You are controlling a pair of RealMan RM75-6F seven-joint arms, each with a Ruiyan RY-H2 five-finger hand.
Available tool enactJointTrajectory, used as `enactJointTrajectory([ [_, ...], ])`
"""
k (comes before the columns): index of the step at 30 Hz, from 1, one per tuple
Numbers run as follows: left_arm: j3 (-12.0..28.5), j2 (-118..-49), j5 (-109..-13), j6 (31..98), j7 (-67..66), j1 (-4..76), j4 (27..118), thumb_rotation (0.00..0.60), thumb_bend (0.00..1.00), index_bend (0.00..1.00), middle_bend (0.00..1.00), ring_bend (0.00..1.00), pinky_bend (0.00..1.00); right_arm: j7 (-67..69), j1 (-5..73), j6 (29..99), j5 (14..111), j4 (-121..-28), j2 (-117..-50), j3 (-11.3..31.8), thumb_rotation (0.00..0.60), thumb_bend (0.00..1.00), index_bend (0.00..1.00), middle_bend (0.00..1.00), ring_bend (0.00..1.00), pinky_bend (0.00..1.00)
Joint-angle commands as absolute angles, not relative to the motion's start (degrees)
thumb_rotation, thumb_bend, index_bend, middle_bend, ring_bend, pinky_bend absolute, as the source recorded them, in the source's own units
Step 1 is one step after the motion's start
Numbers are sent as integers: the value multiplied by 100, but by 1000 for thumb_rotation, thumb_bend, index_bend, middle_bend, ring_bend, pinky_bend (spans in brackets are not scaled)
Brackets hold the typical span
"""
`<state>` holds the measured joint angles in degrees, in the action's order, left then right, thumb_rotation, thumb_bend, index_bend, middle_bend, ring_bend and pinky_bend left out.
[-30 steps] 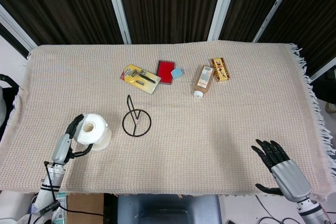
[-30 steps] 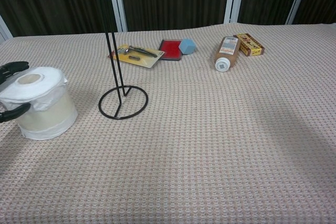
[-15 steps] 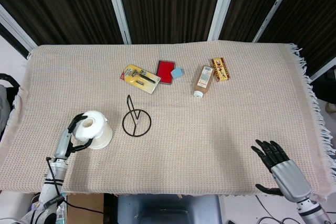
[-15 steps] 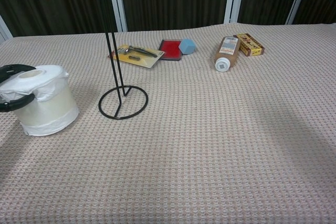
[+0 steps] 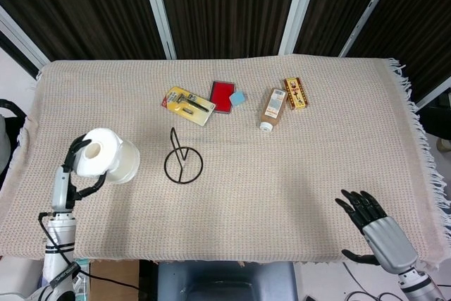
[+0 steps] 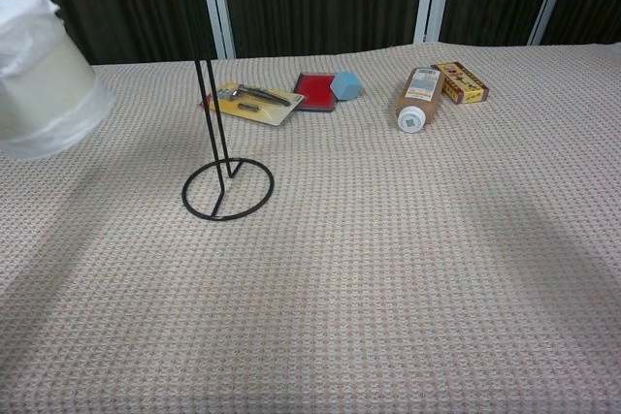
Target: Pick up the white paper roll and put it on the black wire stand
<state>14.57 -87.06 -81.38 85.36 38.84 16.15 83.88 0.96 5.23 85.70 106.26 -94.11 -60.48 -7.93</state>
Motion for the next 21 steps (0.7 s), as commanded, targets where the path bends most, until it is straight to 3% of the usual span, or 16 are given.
enactJointTrajectory([
  [1,1926,-7948,-8069,8646,4290,1542,9841,600,720,681,865,805,984,134,529,8567,10646,-9414,-6031,-811,600,64,0,0,0,0],
  [6,2407,-7382,-7555,8281,4181,1695,11009,600,719,681,865,805,985,197,530,8598,10660,-9427,-5992,-814,600,64,0,0,0,0],
  [10,2596,-7356,-7324,8136,3770,1908,11482,600,716,681,864,804,986,232,533,8591,10666,-9431,-5973,-828,600,64,0,0,0,0],
  [21,2608,-8046,-7077,8084,2516,2509,11513,600,715,679,864,804,987,325,556,8571,10619,-9423,-5936,-807,600,64,0,0,0,0],
])
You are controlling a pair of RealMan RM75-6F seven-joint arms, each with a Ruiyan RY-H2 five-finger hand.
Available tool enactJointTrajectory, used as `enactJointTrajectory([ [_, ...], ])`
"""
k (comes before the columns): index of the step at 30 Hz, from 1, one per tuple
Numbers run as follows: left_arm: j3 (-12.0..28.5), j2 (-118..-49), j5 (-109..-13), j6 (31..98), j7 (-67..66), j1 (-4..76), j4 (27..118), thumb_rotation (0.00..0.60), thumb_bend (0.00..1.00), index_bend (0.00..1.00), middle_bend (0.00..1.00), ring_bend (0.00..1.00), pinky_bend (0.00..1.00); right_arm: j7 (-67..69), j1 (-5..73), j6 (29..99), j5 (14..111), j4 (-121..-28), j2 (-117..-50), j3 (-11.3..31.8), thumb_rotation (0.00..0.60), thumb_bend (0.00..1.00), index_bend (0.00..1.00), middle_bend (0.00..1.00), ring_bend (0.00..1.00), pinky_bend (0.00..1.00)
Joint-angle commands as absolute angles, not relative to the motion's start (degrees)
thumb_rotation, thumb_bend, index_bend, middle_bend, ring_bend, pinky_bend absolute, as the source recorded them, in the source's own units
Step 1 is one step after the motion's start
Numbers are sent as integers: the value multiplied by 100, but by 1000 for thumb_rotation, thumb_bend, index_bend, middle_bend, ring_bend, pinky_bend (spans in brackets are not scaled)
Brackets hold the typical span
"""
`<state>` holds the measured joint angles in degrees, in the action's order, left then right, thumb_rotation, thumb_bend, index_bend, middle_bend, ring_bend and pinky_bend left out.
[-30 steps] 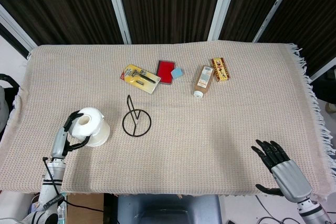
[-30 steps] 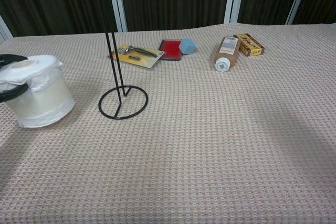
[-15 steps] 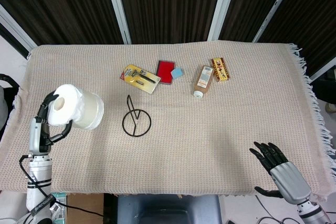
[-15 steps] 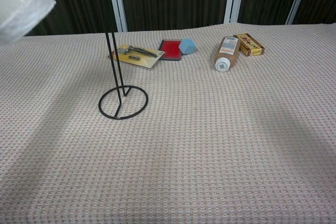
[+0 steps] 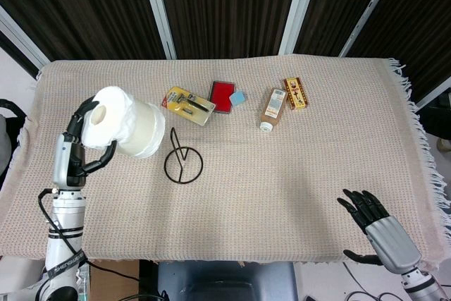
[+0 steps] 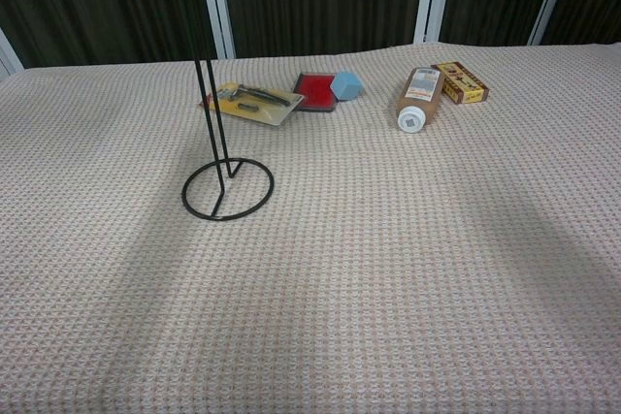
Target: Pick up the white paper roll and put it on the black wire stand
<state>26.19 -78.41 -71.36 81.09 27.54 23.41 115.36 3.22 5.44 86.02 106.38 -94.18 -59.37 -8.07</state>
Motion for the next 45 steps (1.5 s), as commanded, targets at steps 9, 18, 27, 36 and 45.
enactJointTrajectory([
  [9,2625,-8476,-7036,8098,1869,2846,11435,600,713,679,864,805,987,282,603,8430,10541,-9436,-5965,-791,600,64,0,0,0,0],
  [18,2708,-8766,-6797,8009,1502,3105,11147,600,714,679,864,805,987,256,606,8423,10527,-9454,-5969,-786,600,63,0,0,0,0],
  [27,2636,-8821,-6738,7869,1304,3204,11049,600,715,677,864,805,987,294,604,8455,10545,-9445,-5956,-788,600,64,0,0,0,0],
  [36,2479,-8919,-7021,7860,935,3342,10837,600,619,528,716,678,911,299,604,8459,10540,-9441,-5953,-787,600,64,0,0,0,0],
  [45,2249,-8674,-7323,7551,1023,3390,10725,600,459,0,129,38,103,309,607,8460,10540,-9444,-5942,-786,600,64,0,0,0,0],
])
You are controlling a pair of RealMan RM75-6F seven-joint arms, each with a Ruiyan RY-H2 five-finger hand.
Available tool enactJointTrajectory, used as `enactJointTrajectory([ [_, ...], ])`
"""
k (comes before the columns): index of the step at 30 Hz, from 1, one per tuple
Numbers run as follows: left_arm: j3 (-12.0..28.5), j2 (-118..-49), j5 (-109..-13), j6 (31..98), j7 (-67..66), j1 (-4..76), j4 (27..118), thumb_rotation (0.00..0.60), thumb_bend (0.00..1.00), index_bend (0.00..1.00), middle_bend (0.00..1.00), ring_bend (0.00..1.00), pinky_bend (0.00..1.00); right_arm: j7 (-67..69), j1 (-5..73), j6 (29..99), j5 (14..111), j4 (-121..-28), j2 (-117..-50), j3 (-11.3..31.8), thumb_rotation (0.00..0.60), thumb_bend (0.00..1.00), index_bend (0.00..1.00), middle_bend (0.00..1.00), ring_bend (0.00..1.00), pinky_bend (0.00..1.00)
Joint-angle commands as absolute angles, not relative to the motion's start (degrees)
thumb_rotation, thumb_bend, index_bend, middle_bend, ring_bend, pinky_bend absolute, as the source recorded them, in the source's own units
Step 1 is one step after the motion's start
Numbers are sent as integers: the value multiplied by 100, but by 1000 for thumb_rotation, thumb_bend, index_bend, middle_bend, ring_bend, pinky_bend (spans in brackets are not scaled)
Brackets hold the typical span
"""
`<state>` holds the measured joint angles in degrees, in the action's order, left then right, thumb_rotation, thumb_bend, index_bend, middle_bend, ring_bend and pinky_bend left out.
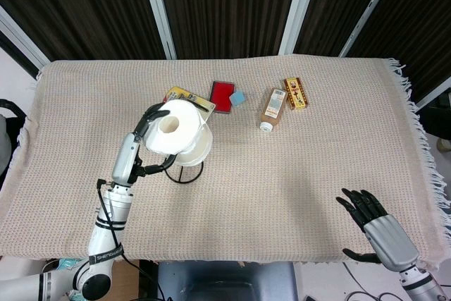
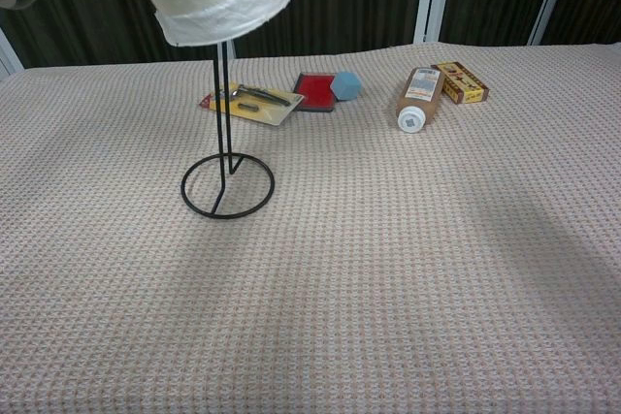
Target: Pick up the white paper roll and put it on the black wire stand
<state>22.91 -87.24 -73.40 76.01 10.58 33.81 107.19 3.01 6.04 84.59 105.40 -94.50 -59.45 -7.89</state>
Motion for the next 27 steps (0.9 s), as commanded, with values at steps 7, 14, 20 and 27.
enactJointTrajectory([
  [7,2283,-8648,-7241,7577,956,3392,10736,600,446,0,80,1,60,326,600,8484,10554,-9445,-5933,-791,600,64,0,0,0,0],
  [14,2227,-8605,-7404,7663,906,3368,10694,600,420,0,7,0,34,314,601,8477,10555,-9445,-5936,-793,600,64,0,0,0,0],
  [20,2159,-8492,-7497,7655,1017,3313,10813,600,414,0,0,0,32,293,600,8472,10560,-9445,-5945,-794,600,64,0,0,0,0],
  [27,873,-7663,-8749,8202,1327,2384,10918,600,425,0,0,0,30,254,572,8515,10580,-9438,-5937,-804,600,64,0,0,0,0],
])
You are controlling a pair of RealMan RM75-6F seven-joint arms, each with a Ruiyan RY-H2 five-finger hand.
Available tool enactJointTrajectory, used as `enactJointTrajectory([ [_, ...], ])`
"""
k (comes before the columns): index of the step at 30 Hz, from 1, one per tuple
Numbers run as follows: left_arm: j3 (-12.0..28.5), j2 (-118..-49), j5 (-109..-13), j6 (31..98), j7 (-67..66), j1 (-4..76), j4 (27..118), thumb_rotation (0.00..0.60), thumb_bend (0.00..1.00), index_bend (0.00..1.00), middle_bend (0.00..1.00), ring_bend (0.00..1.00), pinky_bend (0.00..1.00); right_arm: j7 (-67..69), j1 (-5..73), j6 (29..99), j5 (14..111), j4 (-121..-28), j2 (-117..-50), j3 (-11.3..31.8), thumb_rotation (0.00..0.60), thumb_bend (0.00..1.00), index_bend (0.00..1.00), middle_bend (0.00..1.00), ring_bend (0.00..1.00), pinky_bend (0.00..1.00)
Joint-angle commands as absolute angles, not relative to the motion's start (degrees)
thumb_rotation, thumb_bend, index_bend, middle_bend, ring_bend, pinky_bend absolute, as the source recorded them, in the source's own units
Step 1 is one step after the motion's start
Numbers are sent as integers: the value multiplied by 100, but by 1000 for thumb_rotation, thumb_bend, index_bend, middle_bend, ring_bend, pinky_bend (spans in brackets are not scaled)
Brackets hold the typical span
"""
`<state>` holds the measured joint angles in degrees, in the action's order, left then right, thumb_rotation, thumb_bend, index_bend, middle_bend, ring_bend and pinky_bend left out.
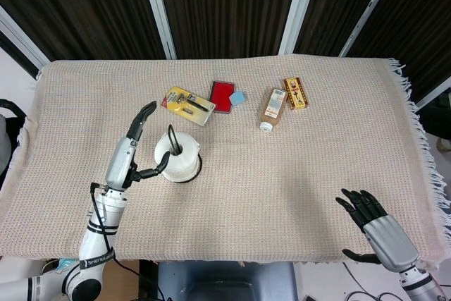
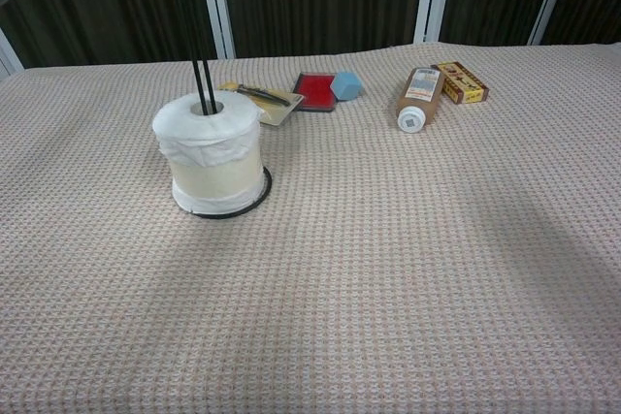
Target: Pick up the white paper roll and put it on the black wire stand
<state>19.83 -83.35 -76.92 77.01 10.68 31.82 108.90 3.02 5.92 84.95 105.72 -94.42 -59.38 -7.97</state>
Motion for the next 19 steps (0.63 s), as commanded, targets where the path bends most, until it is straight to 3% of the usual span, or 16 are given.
enactJointTrajectory([
  [1,602,-7523,-9059,8414,1463,2174,10720,600,427,0,0,0,28,215,566,8496,10579,-9444,-5942,-814,600,64,0,0,0,0],
  [5,-140,-7498,-9897,9456,1487,1370,9253,600,435,0,0,0,21,56,576,8387,10553,-9476,-5993,-821,600,64,0,0,0,0],
  [7,-344,-7665,-10004,9874,1240,983,8382,600,435,0,0,0,15,-27,580,8339,10541,-9485,-6030,-821,600,64,0,0,0,0],
  [10,-390,-7914,-9715,9986,1062,646,7595,600,435,0,0,0,3,-169,561,8336,10540,-9486,-6099,-809,600,64,0,0,0,0],
  [19,-371,-7640,-9621,9654,705,645,7584,600,434,0,0,0,0,-379,599,8137,10479,-9484,-6216,-818,600,64,0,0,0,0],
])
